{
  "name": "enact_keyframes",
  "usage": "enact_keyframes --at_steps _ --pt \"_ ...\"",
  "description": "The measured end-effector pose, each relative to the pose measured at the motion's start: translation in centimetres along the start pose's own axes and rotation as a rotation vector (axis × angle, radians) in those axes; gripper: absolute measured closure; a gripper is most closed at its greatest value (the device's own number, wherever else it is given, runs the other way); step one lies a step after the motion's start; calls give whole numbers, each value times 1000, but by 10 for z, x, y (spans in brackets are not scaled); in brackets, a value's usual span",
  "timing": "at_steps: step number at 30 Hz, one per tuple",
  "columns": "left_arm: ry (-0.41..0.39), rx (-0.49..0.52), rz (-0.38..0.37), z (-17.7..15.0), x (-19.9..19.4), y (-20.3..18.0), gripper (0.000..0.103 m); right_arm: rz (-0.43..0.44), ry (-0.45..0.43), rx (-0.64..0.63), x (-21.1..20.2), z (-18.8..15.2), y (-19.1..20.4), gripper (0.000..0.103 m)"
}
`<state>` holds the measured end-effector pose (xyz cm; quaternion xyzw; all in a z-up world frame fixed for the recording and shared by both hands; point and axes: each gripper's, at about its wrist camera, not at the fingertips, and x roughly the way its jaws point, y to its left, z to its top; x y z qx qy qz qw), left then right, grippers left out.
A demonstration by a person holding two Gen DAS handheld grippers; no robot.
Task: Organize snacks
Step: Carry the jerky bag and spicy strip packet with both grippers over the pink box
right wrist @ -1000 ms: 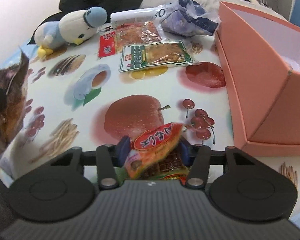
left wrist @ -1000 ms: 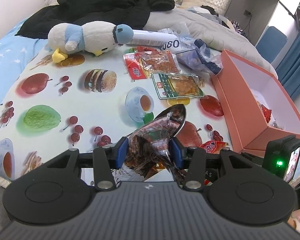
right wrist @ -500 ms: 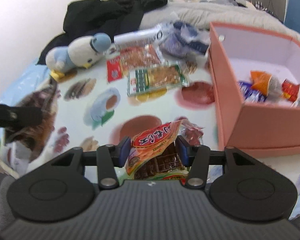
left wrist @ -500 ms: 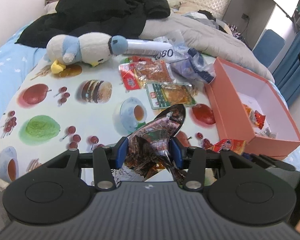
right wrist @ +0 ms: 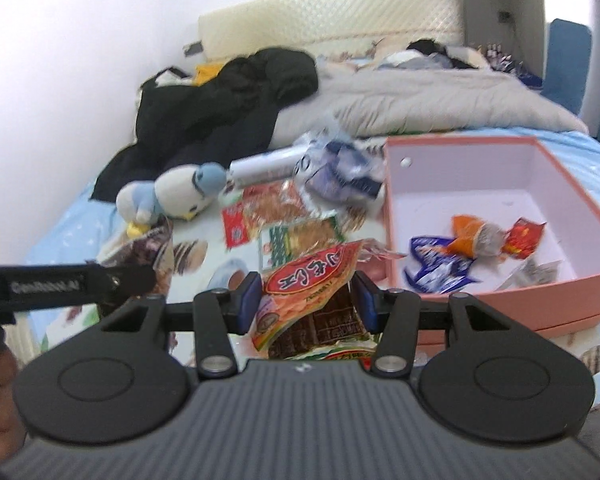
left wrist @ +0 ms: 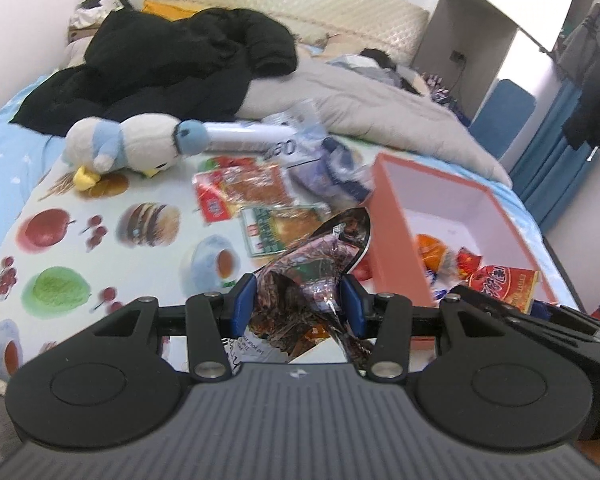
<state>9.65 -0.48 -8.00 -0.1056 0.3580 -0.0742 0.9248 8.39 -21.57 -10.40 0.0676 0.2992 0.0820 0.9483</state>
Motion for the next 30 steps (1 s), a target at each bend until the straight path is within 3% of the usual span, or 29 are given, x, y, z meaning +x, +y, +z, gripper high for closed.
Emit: enact_keyframes --at_steps 6,10,18,24,30 --pt "-45 60 -65 3 -9 -39 51 -32 -34 29 -28 11 -23 50" --pt "-35 136 -90 6 3 -71 51 -67 -56 56 -44 11 -45 50" --pt "25 162 -174 -1 31 -123 51 -149 -61 116 -65 11 -97 50" --pt "86 196 -200 8 69 -156 51 -186 -58 152 -57 18 -127 50" --pt "139 210 -195 29 120 -179 51 -194 -22 163 -25 32 -156 50"
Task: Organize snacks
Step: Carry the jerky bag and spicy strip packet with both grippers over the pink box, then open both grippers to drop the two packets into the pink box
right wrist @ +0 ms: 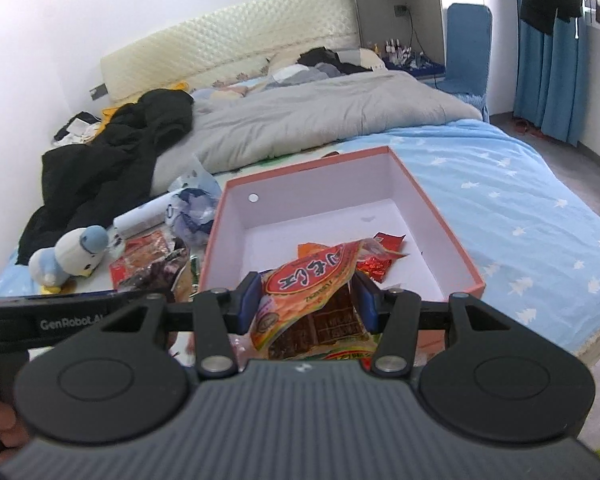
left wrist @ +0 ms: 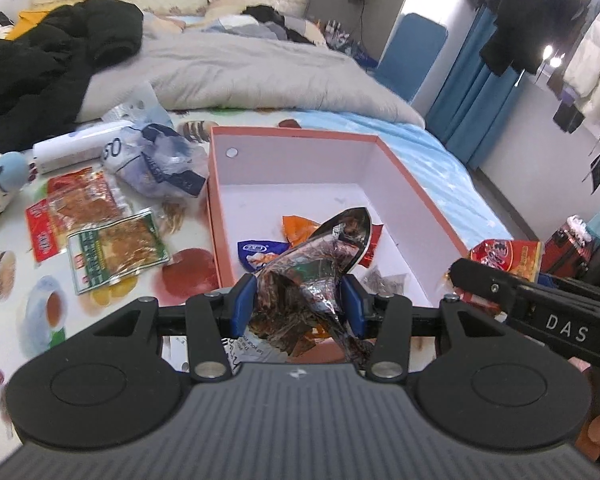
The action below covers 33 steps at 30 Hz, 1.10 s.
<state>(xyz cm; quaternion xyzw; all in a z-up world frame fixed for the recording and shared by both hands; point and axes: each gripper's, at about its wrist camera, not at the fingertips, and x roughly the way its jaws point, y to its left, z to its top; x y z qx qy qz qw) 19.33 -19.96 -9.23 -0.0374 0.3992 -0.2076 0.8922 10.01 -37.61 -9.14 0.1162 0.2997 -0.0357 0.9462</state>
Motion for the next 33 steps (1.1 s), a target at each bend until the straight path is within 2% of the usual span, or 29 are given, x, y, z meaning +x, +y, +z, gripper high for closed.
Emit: enact_keyframes --at_steps 7,10,19,26,28,30,33 --pt "38 57 18 40 69 -8 50 -8 48 -8 60 23 -20 50" --pt "74 40 -21 54 97 -7 51 -7 79 -1 89 29 -28 50" --pt "131 70 -53 67 158 -18 55 -52 199 30 157 24 -55 49" --pt "132 84 -56 66 167 -25 55 -57 247 61 175 19 -69 41" --pt "123 85 -52 66 161 -26 55 -57 253 72 177 19 -72 36" --pt "112 88 -49 65 149 -26 55 -43 242 93 172 20 -75 23" --pt "81 98 -48 65 126 -27 55 -42 215 107 158 24 -73 23"
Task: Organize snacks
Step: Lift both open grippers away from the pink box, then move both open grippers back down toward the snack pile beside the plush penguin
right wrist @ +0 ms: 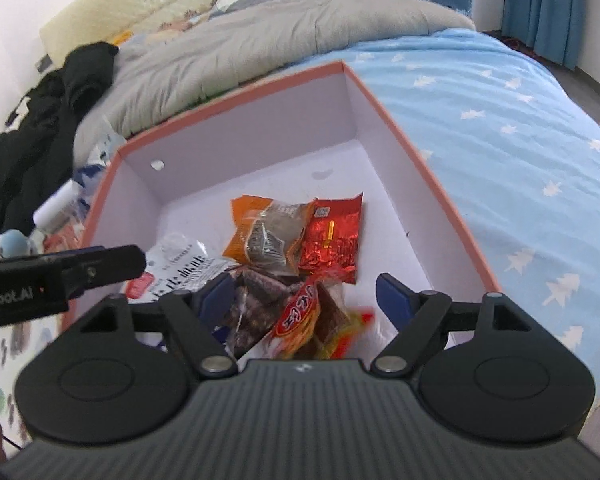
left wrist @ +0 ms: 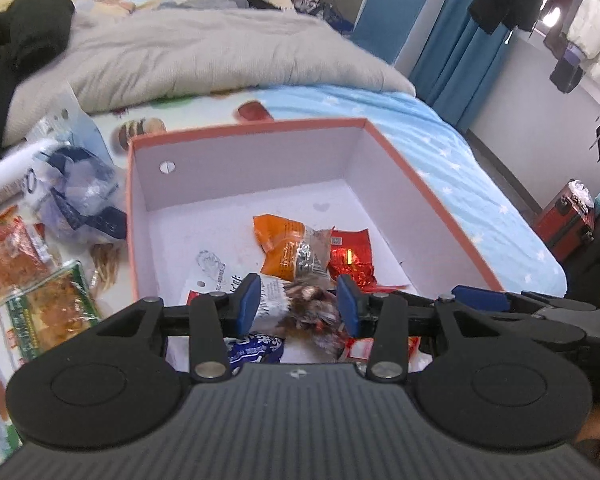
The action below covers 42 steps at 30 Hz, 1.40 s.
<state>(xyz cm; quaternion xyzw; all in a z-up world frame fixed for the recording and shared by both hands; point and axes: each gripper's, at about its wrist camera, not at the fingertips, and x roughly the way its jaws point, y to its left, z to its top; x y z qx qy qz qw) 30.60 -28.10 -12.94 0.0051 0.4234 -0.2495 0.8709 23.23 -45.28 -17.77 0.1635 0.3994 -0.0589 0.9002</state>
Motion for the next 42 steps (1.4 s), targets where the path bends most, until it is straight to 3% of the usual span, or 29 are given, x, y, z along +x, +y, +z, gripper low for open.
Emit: enact_keyframes --at_steps 9,23,33,42 --pt "-108 -7 8 -27 -95 -6 55 10 -86 -14 -73 -19 23 23" --pt "-237 -37 37 -128 -247 1 55 82 -222 -61 -183 -88 76 23" --pt "-302 -86 112 -185 -308 21 55 142 -239 -120 -223 -140 103 23" --pt "-318 -140 165 -213 -327 56 55 165 -237 -212 -227 -157 140 23"
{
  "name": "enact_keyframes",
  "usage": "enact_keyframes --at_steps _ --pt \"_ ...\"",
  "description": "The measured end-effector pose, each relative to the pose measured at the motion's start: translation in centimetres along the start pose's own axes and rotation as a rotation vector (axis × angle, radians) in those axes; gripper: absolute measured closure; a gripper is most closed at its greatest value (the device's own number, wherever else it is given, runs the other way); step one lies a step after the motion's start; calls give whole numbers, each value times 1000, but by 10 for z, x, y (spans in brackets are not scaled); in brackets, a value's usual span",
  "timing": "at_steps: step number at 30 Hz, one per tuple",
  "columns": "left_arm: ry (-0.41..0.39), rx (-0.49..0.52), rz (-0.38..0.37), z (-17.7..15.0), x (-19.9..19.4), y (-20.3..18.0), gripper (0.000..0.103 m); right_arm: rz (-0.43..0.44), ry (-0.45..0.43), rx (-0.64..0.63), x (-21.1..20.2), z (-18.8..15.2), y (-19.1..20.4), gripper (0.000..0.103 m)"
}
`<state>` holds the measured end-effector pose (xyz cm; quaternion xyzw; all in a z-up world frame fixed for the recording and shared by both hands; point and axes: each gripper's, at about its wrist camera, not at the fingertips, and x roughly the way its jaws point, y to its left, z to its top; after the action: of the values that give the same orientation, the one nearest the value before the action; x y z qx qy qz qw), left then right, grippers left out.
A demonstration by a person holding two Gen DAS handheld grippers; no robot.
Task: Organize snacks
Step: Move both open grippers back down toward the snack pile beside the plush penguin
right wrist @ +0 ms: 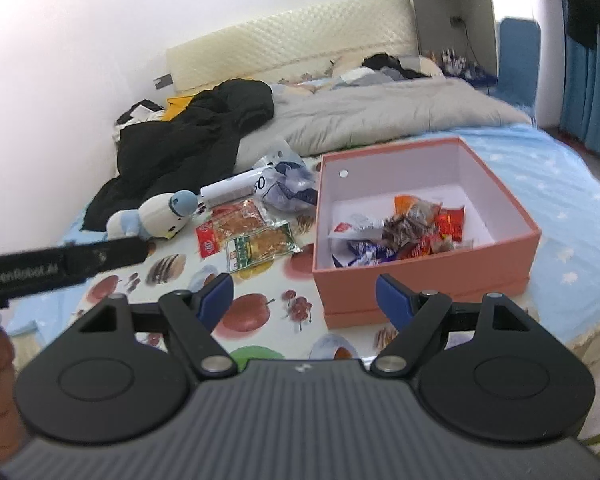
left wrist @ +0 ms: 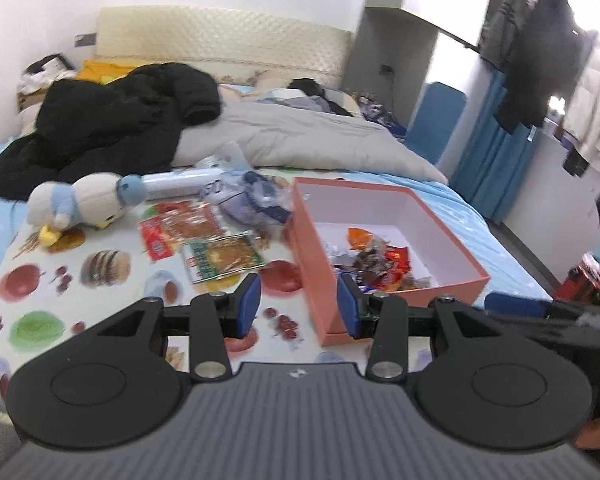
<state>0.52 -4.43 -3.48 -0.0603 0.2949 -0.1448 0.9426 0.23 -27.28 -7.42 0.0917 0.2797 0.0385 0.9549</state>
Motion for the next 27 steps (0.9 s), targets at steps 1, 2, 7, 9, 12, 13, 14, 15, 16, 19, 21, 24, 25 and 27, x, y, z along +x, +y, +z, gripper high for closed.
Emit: enact_keyframes --at_steps 1,2,7,9,12,13,14,15,16,19,21,24,25,27 --pt "-2 -16 8 -2 -3 7 55 -1 -3 -15 1 2 6 23" --pt "-7 -28 16 -3 -4 13 55 17 -5 -22 3 5 11 23" --pt "-32 -98 47 -10 -18 40 55 79 18 -27 11 6 30 23" --pt "-33 -88 53 -10 -17 44 55 93 19 -39 10 2 37 23" --pt "-15 -92 58 -13 -11 54 55 130 -2 -35 9 -4 42 23" --pt "-11 -94 54 -15 -10 57 55 140 -3 -35 10 -5 44 23" --pt "-5 -93 55 -17 -7 58 55 149 -3 -35 11 -6 45 23" --pt "2 -93 60 -19 -4 61 55 159 -2 -36 14 -8 47 23" --pt "7 -96 64 -21 -1 65 55 163 1 -37 16 -10 49 23" --pt "14 -126 76 -26 7 77 55 174 20 -46 26 -15 52 23" --pt "8 -155 88 -29 13 87 55 179 35 -51 35 -17 54 23" --pt "10 -207 102 -31 23 102 55 173 48 -62 48 -17 56 23" --pt "14 -219 106 -32 29 108 55 168 46 -68 53 -16 57 23" --pt "29 -225 107 -33 39 117 55 146 39 -85 61 -15 58 24"
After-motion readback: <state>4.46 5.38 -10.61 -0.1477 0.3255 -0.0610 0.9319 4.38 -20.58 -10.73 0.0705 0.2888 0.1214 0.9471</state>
